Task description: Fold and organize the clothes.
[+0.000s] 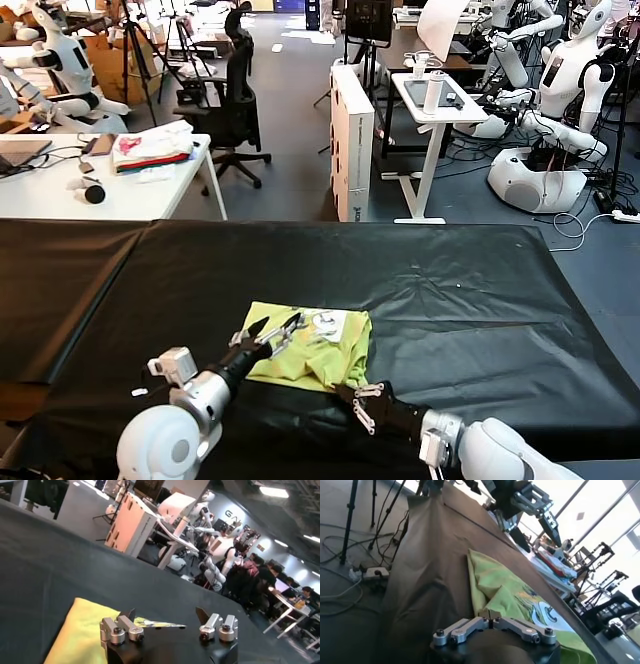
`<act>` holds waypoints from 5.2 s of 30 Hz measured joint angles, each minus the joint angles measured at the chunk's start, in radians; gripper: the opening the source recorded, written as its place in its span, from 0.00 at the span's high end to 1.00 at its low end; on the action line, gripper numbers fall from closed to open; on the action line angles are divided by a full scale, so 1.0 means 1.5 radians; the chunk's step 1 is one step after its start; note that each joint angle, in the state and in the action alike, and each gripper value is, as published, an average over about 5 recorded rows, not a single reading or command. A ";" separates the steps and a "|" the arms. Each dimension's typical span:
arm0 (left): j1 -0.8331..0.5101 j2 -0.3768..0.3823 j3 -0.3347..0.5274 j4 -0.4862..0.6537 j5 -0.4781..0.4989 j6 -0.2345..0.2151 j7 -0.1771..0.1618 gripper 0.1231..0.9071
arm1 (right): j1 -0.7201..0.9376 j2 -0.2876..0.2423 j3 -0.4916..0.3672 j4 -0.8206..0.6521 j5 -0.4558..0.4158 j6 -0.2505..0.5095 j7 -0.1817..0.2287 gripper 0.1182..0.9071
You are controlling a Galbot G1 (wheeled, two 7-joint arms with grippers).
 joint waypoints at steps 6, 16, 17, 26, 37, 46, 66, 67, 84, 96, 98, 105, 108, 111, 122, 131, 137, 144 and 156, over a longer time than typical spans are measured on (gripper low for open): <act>-0.001 0.000 -0.001 0.000 0.001 -0.001 0.000 0.00 | -0.035 -0.021 0.044 0.015 0.018 0.016 0.000 0.97; 0.002 0.002 -0.006 -0.002 0.004 -0.005 0.000 0.00 | -0.060 -0.039 0.094 -0.005 0.025 0.043 -0.006 0.97; 0.002 0.004 -0.007 -0.002 0.004 -0.006 0.000 0.00 | -0.061 -0.040 0.098 -0.007 0.029 0.050 -0.008 0.97; -0.010 0.035 -0.006 0.019 0.028 -0.058 0.035 0.00 | -0.094 -0.036 0.149 -0.027 0.153 0.191 -0.064 0.54; -0.022 0.095 -0.012 0.125 0.094 -0.201 0.068 0.00 | -0.264 0.039 0.341 0.019 0.334 0.108 0.104 0.00; 0.001 0.060 -0.017 0.169 0.092 -0.240 0.063 0.00 | -0.313 0.086 0.467 0.077 0.470 -0.003 0.202 0.00; 0.022 0.024 -0.040 0.200 0.027 -0.251 0.082 0.01 | -0.321 0.096 0.493 0.101 0.489 -0.013 0.203 0.00; 0.022 0.023 -0.040 0.201 0.025 -0.250 0.083 0.03 | -0.321 0.097 0.493 0.101 0.489 -0.013 0.203 0.00; 0.023 0.015 -0.042 0.201 0.008 -0.245 0.083 0.93 | -0.314 0.104 0.481 0.096 0.470 -0.011 0.201 0.00; 0.049 0.047 -0.118 0.141 -0.013 -0.216 0.041 0.92 | -0.287 0.119 0.450 0.074 0.440 -0.006 0.203 0.00; 0.055 0.061 -0.146 0.127 -0.029 -0.210 0.037 0.92 | -0.279 0.120 0.441 0.069 0.437 -0.006 0.203 0.00; 0.079 0.139 -0.268 0.071 -0.095 -0.185 0.018 0.92 | -0.250 0.127 0.410 0.055 0.437 -0.005 0.204 0.00; 0.078 0.168 -0.313 0.042 -0.131 -0.163 -0.004 0.92 | -0.243 0.130 0.399 0.052 0.434 -0.005 0.204 0.00; 0.069 0.177 -0.333 0.007 -0.168 -0.137 -0.033 0.92 | -0.245 0.131 0.396 0.052 0.430 -0.005 0.204 0.00; 0.028 0.061 -0.123 -0.035 -0.078 -0.129 -0.055 0.92 | -0.283 0.142 0.423 0.071 0.408 -0.006 0.205 0.00; -0.028 -0.086 0.103 0.103 0.030 -0.155 -0.038 0.92 | -0.309 0.151 0.420 0.093 0.377 -0.060 0.213 0.00; -0.035 -0.112 0.155 0.163 0.079 -0.161 -0.019 0.74 | -0.290 0.132 0.398 0.109 0.452 -0.164 0.196 0.00; -0.023 -0.099 0.164 0.136 0.136 -0.179 0.021 0.19 | -0.226 0.105 0.330 0.113 0.602 -0.287 0.230 0.00; -0.012 -0.045 0.101 0.056 0.211 -0.252 0.048 0.00 | -0.073 0.123 0.170 0.071 0.793 -0.373 0.295 0.00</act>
